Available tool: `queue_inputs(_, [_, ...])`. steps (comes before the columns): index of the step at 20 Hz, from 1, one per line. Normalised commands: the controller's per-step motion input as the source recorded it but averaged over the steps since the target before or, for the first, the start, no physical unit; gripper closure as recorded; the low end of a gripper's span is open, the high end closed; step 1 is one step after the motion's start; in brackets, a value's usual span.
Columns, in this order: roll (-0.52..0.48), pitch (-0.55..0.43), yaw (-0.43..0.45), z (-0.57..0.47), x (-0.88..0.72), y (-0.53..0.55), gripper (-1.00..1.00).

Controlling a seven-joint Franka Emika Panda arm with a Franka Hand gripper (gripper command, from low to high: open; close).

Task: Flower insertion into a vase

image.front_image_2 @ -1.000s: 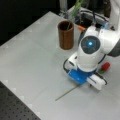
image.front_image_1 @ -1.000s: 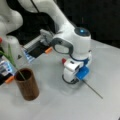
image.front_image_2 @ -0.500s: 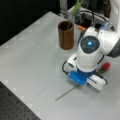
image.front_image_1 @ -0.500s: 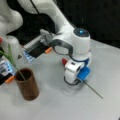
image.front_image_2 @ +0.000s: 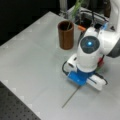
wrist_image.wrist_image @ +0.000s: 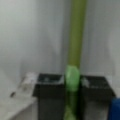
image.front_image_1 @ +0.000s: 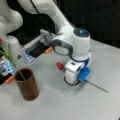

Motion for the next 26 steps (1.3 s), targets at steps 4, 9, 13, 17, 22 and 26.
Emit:
queue_inputs(4, [-0.053,-0.021,0.074,-0.15,-0.07,-0.13,1.0])
queue_inputs(9, [-0.025,-0.012,0.062,0.02,-0.12,-0.17,1.0])
queue_inputs(13, [0.062,-0.046,0.009,0.44,-0.26,-0.28,1.0])
queue_inputs(17, [0.129,-0.087,-0.027,0.62,-0.35,-0.32,1.0])
queue_inputs(22, [0.188,-0.104,-0.093,0.4,-0.33,-0.23,1.0])
queue_inputs(26, [0.155,-0.124,-0.133,0.35,-0.28,-0.16,1.0])
